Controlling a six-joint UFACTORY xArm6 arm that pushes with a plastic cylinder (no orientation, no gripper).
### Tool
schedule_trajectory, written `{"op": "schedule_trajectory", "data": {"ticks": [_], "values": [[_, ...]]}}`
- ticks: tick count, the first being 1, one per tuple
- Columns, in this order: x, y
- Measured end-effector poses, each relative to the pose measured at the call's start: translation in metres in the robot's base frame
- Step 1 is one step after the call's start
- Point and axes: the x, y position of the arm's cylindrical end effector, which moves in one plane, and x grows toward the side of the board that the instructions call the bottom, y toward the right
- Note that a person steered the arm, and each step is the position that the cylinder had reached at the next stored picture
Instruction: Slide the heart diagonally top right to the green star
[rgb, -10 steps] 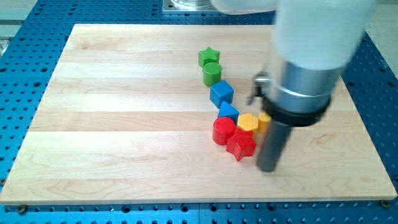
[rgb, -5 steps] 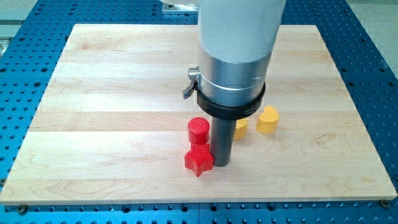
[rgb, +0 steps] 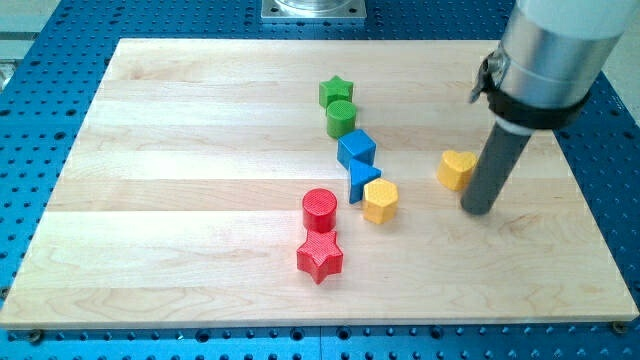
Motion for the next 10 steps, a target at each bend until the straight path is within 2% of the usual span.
{"op": "schedule_trajectory", "data": {"ticks": [1,2,3,4,6,9,10], "values": [[-0.069,-0.011],[-0.079,-0.017],[-0.034,-0.013],[-0.046,-0.057],[-0.129,-0.048],[-0.169,-0.009],[-0.173,0.025]]}}
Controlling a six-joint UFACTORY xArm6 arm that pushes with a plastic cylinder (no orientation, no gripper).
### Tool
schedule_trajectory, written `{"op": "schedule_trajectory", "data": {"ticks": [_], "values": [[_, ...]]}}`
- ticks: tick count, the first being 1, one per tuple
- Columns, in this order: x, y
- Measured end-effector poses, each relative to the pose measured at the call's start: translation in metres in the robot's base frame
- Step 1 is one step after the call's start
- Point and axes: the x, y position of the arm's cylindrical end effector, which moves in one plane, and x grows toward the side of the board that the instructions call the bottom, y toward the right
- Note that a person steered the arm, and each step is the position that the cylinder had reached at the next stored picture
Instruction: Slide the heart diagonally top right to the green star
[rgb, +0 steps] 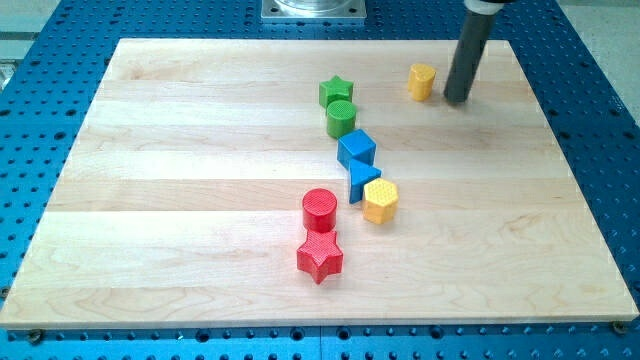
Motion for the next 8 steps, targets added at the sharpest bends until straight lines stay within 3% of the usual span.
{"op": "schedule_trajectory", "data": {"ticks": [1,2,3,4,7,8], "values": [[-0.021,0.009],[-0.025,-0.055],[-0.025,-0.084],[0.009,-0.01],[0.009,-0.146],[-0.003,-0.155]]}}
